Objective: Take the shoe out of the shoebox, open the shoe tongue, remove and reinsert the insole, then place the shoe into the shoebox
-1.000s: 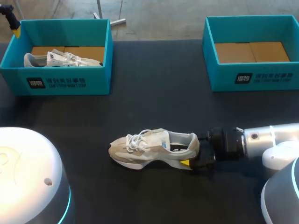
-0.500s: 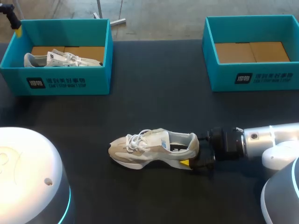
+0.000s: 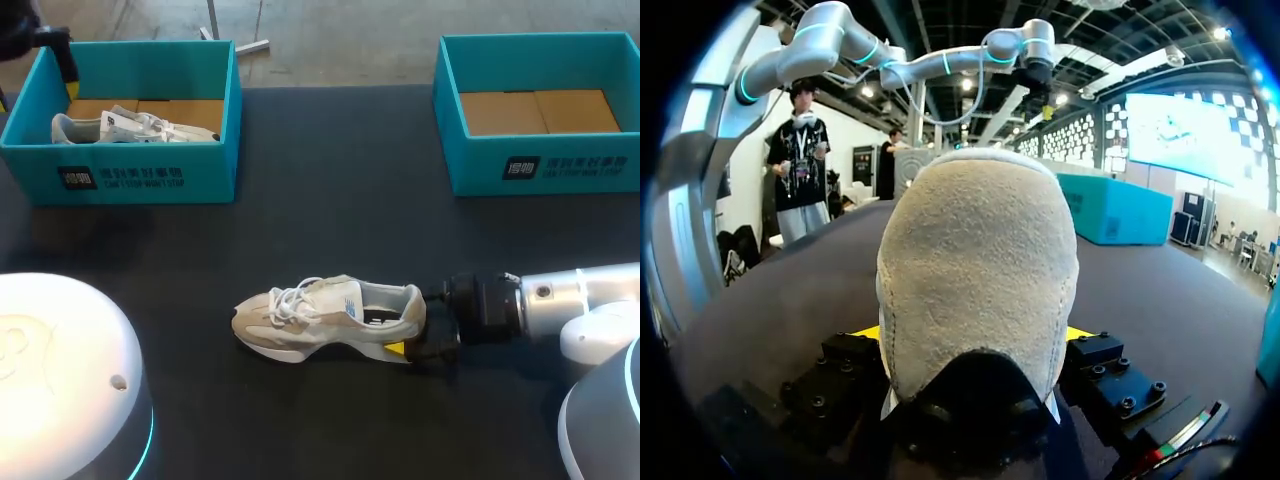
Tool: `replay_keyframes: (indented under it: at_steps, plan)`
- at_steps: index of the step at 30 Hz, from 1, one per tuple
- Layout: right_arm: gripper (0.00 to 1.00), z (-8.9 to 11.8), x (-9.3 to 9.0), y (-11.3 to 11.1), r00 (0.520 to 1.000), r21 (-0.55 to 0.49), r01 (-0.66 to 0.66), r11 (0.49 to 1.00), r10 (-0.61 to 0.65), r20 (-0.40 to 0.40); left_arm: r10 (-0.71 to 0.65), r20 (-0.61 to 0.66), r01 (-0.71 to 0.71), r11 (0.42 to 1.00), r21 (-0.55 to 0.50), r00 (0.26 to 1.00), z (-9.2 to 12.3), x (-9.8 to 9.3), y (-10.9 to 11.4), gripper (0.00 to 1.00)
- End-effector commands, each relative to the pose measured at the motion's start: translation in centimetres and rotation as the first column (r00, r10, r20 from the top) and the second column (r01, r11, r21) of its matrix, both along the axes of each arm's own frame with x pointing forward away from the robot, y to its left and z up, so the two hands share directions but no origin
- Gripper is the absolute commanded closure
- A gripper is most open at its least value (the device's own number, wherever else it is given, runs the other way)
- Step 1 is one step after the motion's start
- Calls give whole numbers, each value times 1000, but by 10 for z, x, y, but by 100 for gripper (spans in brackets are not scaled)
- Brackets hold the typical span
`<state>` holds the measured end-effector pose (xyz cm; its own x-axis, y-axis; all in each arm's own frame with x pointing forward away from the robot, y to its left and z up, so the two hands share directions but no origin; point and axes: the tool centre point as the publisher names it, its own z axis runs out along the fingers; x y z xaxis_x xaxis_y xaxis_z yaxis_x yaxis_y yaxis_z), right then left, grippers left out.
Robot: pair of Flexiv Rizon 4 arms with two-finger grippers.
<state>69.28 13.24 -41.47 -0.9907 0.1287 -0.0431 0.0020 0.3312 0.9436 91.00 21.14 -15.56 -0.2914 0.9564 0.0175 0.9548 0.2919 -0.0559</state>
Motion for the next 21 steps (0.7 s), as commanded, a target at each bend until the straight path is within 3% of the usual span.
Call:
replay_keyframes:
  at_steps: [1, 12, 15, 18, 21]
  plan:
    - [100, 0, 1, 3, 1000, -6, -1, 1000, 1, -3, 205, -22, -205, 979, 9, 978, 0, -8, -3, 0]
    - [100, 0, 1, 3, 1000, -6, -1, 1000, 1, -3, 205, -22, -205, 979, 9, 978, 0, -8, -3, 0]
    - [100, 0, 1, 3, 1000, -6, -1, 1000, 1, -3, 316, -74, -321, 945, -59, 946, 8, -19, -13, 0]
    - [100, 0, 1, 3, 1000, -6, -1, 1000, 1, -3, 455, -7, -455, 890, -36, 890, 8, -43, -31, 0]
    - [100, 0, 1, 3, 1000, -6, -1, 1000, 1, -3, 638, -57, -640, 768, -14, 768, 11, -63, -44, 0]
